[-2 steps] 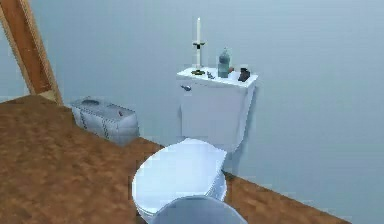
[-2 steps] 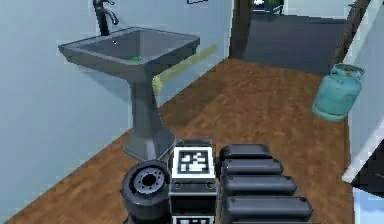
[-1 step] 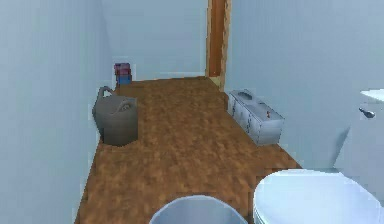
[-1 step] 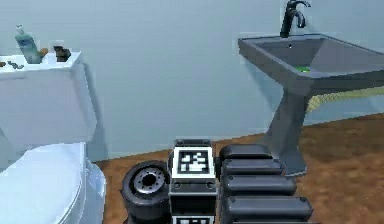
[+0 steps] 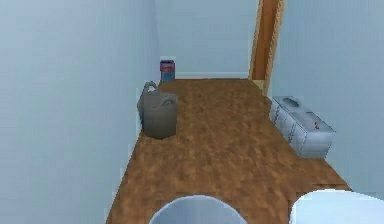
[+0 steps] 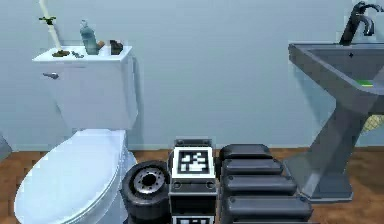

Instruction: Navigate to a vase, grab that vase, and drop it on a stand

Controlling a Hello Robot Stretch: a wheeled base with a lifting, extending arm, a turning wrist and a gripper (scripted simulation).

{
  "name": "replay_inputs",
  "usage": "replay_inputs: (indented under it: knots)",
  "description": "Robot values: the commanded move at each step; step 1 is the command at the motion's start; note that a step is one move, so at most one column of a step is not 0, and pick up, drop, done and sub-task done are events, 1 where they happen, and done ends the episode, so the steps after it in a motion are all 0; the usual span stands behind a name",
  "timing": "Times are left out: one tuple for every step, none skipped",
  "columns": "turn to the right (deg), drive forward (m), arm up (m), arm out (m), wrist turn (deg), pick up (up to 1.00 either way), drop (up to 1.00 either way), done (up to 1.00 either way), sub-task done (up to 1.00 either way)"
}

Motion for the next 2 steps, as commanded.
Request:
replay_inputs:
  knots:
    - [0.0,1.0,0.0,0.0,0.0,0.0,0.0,0.0,0.0]
    - [-9.0,0.0,0.0,0.0,0.0,0.0,0.0,0.0,0.0]
